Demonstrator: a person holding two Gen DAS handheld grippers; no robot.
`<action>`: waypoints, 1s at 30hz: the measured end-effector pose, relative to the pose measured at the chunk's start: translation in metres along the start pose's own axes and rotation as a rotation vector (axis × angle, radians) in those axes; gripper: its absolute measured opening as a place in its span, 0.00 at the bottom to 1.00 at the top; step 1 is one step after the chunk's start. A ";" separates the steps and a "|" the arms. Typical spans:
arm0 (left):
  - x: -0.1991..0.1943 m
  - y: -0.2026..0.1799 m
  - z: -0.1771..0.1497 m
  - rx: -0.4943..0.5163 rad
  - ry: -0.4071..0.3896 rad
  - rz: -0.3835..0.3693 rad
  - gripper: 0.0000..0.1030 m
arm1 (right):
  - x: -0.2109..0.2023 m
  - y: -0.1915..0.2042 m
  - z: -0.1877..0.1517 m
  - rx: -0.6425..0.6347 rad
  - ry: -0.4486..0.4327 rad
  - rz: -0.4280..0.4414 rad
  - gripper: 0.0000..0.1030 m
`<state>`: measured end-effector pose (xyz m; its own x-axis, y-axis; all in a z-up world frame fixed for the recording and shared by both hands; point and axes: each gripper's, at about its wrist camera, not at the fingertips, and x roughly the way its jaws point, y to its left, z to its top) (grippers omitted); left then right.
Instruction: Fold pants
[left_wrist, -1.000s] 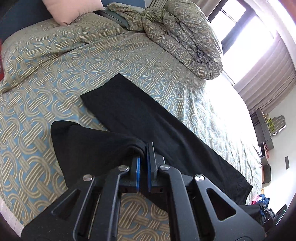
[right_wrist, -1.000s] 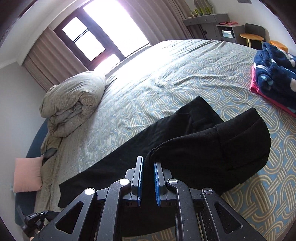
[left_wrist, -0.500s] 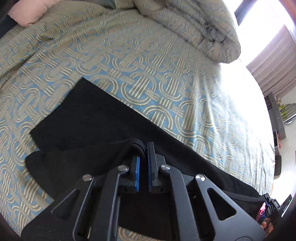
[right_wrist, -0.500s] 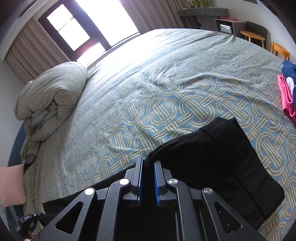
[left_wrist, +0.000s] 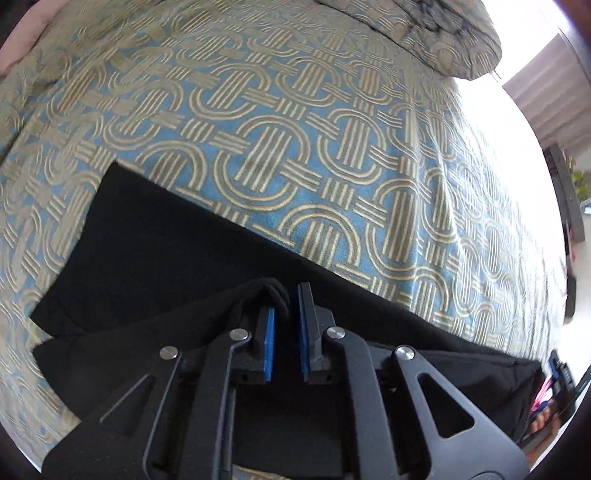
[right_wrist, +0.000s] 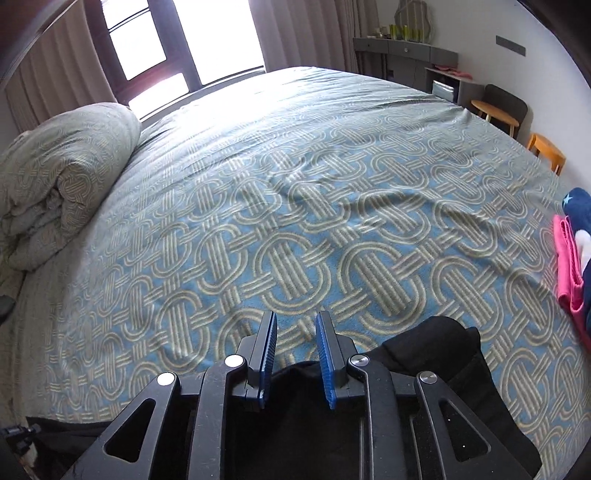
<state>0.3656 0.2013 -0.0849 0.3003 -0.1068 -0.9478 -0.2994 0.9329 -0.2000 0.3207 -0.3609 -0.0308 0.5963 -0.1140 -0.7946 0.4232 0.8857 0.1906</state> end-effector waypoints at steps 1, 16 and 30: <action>-0.006 -0.004 0.001 0.030 -0.006 0.007 0.12 | -0.004 -0.002 -0.002 0.009 0.004 0.017 0.22; -0.024 -0.003 0.030 0.064 0.133 -0.063 0.20 | -0.085 -0.052 -0.069 -0.003 -0.021 0.030 0.28; -0.079 0.059 0.055 -0.130 0.009 0.102 0.74 | -0.122 -0.066 -0.097 -0.002 -0.042 0.028 0.37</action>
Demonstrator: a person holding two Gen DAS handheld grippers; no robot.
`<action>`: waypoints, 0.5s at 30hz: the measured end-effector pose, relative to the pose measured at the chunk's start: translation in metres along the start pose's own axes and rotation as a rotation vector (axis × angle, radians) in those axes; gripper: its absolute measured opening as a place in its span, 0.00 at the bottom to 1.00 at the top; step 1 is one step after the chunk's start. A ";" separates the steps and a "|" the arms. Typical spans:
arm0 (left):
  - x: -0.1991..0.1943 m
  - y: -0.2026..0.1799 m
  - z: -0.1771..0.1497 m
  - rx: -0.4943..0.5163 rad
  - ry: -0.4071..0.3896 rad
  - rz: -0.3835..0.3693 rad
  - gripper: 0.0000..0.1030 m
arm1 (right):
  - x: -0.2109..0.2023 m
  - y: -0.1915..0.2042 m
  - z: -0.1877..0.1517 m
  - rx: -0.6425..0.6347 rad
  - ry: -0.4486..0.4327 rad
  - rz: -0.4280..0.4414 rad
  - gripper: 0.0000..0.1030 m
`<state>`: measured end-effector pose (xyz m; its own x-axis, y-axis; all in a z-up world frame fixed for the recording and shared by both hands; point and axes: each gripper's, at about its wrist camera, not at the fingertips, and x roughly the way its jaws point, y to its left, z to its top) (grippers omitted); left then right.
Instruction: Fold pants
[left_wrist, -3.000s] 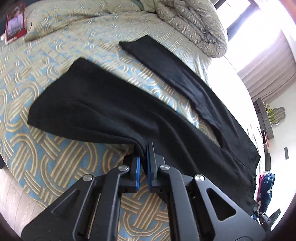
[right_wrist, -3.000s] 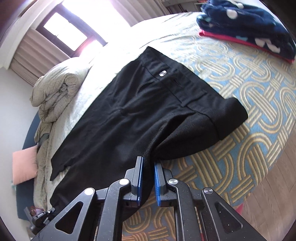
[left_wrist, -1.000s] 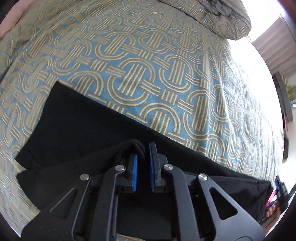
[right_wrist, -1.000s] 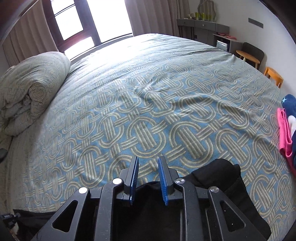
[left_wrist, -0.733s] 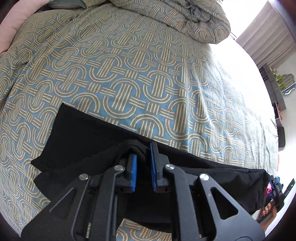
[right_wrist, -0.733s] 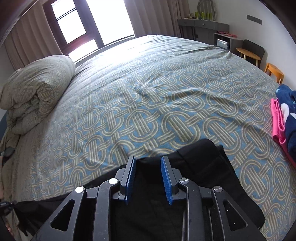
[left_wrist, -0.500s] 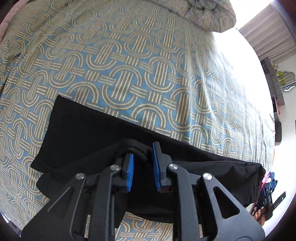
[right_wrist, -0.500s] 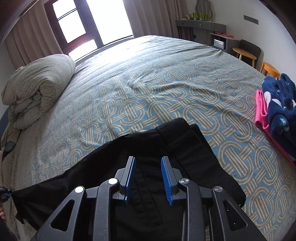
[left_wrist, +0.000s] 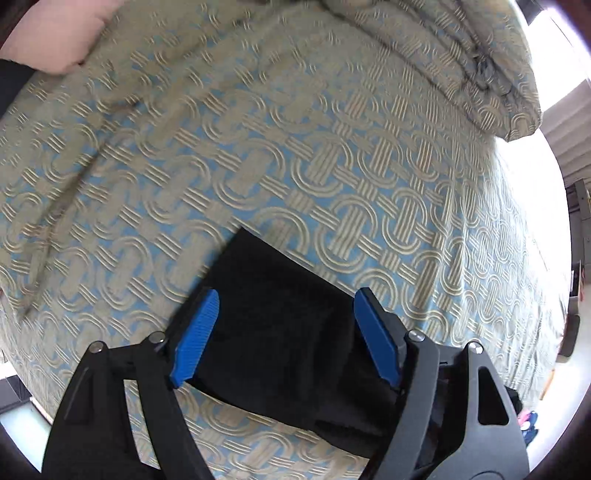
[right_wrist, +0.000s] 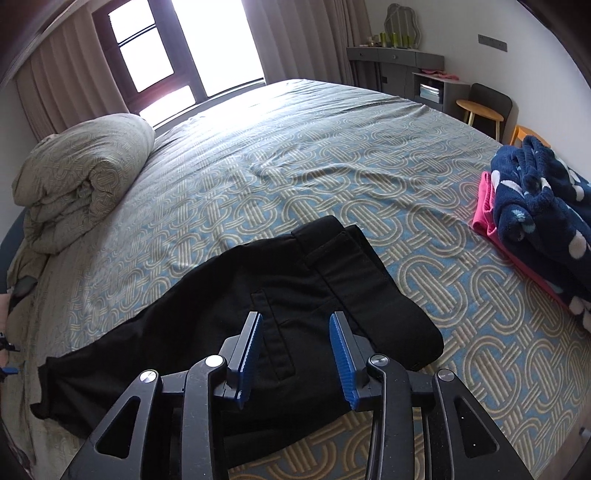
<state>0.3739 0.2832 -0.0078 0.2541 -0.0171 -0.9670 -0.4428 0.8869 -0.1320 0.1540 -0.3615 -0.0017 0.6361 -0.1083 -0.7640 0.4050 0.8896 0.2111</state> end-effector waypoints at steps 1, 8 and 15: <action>-0.004 0.002 -0.008 0.036 -0.021 0.010 0.74 | 0.000 0.002 -0.002 -0.009 0.001 0.002 0.37; -0.007 -0.003 -0.101 0.346 -0.105 0.027 0.74 | -0.002 0.021 -0.009 -0.086 0.007 0.018 0.37; 0.005 -0.021 -0.173 0.406 -0.153 0.014 0.74 | -0.003 0.014 -0.027 -0.139 0.052 -0.009 0.38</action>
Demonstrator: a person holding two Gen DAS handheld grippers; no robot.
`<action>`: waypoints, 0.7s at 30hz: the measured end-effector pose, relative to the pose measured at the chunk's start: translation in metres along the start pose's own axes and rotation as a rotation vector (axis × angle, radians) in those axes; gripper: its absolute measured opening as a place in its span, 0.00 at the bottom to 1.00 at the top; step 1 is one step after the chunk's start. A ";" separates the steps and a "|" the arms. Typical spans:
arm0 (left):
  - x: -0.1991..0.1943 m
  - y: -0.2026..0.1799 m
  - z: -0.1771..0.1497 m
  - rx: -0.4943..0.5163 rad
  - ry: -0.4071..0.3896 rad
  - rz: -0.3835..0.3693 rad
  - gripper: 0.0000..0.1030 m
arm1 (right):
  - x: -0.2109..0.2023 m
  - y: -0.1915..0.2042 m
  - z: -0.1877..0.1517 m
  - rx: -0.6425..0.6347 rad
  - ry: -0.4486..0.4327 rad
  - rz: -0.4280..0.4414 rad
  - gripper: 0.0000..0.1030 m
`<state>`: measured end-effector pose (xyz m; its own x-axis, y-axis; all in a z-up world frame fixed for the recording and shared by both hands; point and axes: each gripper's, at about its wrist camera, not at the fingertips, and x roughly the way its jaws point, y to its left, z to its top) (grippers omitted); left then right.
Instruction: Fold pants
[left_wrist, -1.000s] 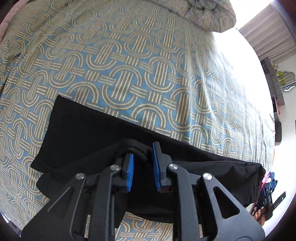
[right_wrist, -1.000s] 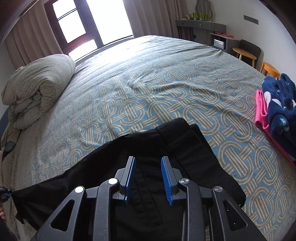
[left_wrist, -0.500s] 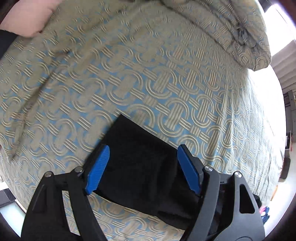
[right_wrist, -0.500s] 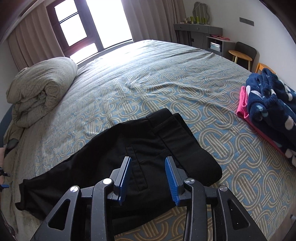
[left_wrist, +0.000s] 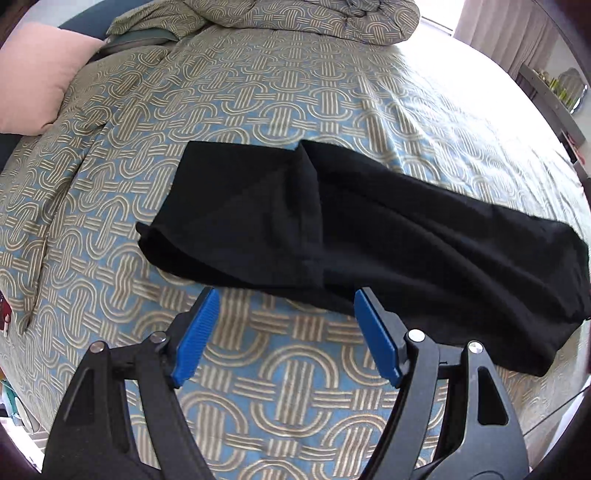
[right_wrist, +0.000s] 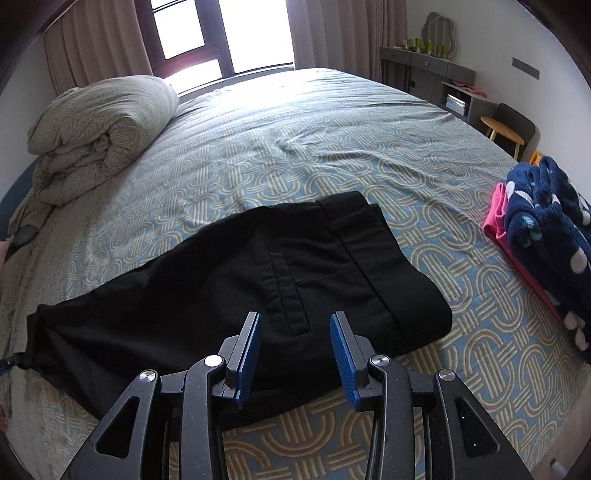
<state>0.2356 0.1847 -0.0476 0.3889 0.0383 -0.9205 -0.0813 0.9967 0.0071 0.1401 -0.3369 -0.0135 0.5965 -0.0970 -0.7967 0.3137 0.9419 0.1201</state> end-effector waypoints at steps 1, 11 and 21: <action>0.001 -0.005 -0.005 -0.006 -0.001 0.000 0.74 | -0.001 -0.008 -0.005 0.015 0.009 -0.006 0.39; -0.026 -0.107 -0.062 0.135 0.023 -0.441 0.73 | 0.008 -0.081 -0.041 0.201 0.096 -0.058 0.42; -0.022 -0.262 -0.108 0.589 0.125 -0.681 0.66 | -0.002 -0.083 -0.049 0.166 0.045 -0.039 0.43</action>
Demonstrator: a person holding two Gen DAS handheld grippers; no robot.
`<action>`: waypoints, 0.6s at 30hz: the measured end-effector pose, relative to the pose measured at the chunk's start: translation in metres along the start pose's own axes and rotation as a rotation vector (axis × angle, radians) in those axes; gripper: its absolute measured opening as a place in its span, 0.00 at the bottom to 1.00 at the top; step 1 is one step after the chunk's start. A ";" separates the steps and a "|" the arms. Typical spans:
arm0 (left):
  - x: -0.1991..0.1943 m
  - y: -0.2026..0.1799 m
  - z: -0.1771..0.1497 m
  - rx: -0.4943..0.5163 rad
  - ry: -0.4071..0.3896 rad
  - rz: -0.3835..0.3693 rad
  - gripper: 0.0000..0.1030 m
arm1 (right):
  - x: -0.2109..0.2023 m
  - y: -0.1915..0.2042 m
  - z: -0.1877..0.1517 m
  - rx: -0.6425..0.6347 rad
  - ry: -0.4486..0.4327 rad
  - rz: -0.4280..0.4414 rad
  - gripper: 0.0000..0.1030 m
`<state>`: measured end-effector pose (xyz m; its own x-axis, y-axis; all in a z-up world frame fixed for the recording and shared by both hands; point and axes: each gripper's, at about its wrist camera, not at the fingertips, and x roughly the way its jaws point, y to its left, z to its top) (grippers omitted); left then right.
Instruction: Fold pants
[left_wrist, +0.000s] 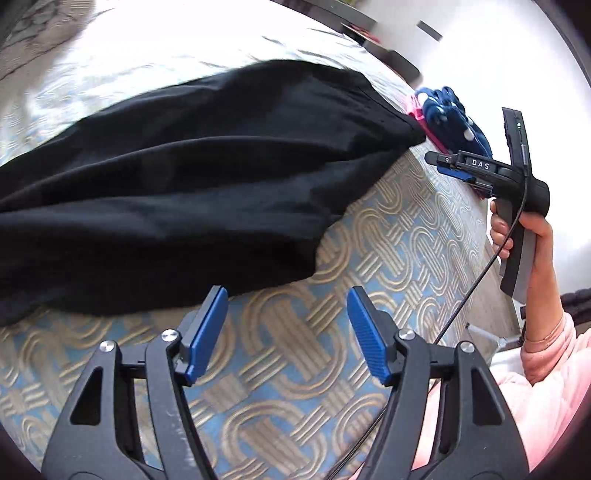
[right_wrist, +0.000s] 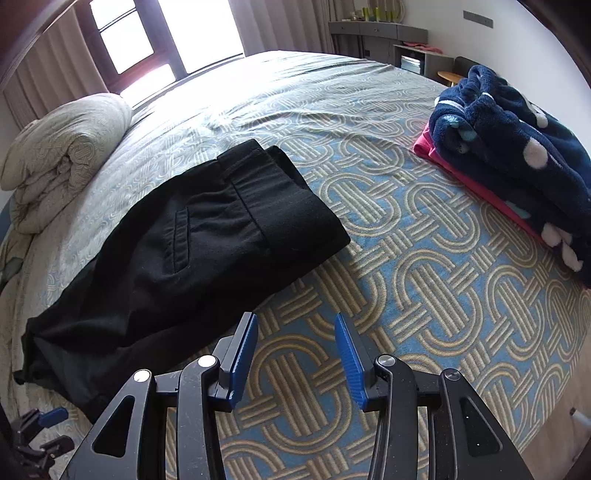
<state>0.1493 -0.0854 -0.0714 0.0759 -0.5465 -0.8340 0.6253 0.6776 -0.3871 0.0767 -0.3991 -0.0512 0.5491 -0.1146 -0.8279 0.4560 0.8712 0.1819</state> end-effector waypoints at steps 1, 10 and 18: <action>0.006 -0.002 0.003 0.000 0.012 -0.012 0.66 | -0.002 -0.002 -0.003 0.000 -0.007 -0.005 0.44; 0.041 -0.012 0.033 -0.067 0.021 -0.098 0.40 | 0.000 -0.027 -0.006 0.066 -0.005 0.044 0.48; 0.016 -0.037 0.006 0.067 0.009 0.024 0.16 | 0.026 -0.027 0.010 0.132 0.052 0.223 0.63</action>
<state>0.1322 -0.1220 -0.0677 0.0845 -0.5254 -0.8467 0.6736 0.6562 -0.3400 0.0855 -0.4299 -0.0723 0.6114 0.1008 -0.7849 0.4169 0.8020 0.4278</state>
